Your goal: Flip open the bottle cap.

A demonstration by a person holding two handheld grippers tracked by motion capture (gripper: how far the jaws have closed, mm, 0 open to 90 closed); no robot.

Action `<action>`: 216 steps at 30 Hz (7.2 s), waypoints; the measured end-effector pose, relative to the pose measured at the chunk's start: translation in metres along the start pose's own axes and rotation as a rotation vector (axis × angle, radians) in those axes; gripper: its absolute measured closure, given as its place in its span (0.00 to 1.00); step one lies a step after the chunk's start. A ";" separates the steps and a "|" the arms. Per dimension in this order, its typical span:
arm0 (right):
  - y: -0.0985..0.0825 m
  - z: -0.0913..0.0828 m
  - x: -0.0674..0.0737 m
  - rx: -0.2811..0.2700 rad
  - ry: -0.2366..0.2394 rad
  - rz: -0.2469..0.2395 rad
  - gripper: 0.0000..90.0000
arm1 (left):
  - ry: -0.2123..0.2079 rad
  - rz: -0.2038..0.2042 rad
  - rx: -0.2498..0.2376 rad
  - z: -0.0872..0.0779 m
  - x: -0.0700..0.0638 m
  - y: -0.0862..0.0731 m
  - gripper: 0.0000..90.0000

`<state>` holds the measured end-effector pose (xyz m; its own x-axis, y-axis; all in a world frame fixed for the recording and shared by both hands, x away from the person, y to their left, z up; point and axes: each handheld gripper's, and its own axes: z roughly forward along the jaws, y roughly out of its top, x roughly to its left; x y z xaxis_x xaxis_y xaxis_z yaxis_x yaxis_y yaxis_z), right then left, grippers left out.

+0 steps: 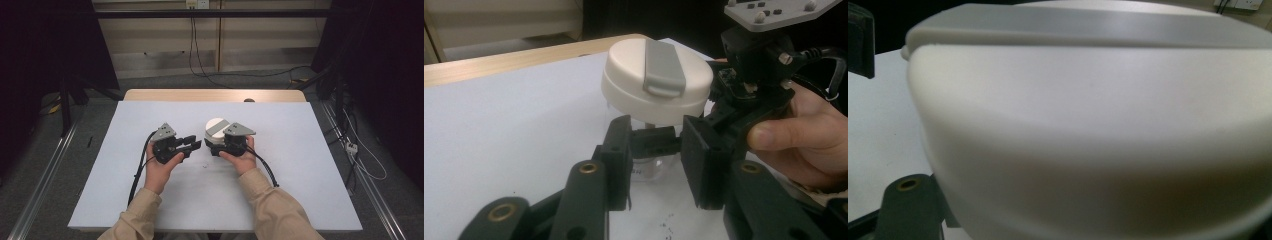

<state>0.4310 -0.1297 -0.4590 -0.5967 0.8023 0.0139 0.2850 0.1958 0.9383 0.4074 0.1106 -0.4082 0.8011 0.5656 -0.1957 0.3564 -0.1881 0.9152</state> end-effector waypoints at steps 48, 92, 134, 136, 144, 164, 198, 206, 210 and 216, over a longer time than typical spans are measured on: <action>-0.002 0.001 0.000 0.004 -0.003 -0.007 0.20 | -0.010 -0.011 0.060 0.029 -0.004 0.015 1.00; -0.002 0.002 0.001 0.014 -0.005 -0.012 0.20 | 0.002 0.023 0.042 0.040 -0.009 0.051 1.00; -0.002 0.002 0.002 0.021 -0.010 -0.013 0.20 | 0.006 0.041 0.036 0.054 -0.012 0.068 0.99; -0.002 0.002 0.002 0.021 -0.010 -0.013 0.20 | 0.006 0.042 0.038 0.054 -0.012 0.069 0.99; -0.002 0.003 0.002 0.022 -0.010 -0.013 0.20 | 0.005 0.045 0.040 0.056 -0.012 0.073 0.99; -0.002 0.003 0.002 0.024 -0.010 -0.013 0.20 | 0.000 0.051 0.043 0.064 -0.012 0.084 0.99; -0.002 0.003 0.001 0.026 -0.009 -0.011 0.20 | -0.016 0.048 0.037 0.077 -0.010 0.096 0.99; -0.002 0.003 0.001 0.026 -0.008 -0.011 0.20 | -0.022 0.055 0.048 0.081 -0.010 0.097 0.99; -0.002 0.003 0.001 0.027 -0.009 -0.011 0.20 | -0.021 0.054 0.047 0.083 -0.010 0.098 0.99; -0.002 0.003 0.001 0.028 -0.009 -0.010 0.20 | -0.020 0.061 0.054 0.085 -0.010 0.099 0.99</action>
<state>0.4320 -0.1274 -0.4617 -0.5930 0.8052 0.0014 0.3000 0.2193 0.9284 0.4756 0.0176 -0.3453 0.8315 0.5354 -0.1480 0.3319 -0.2651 0.9053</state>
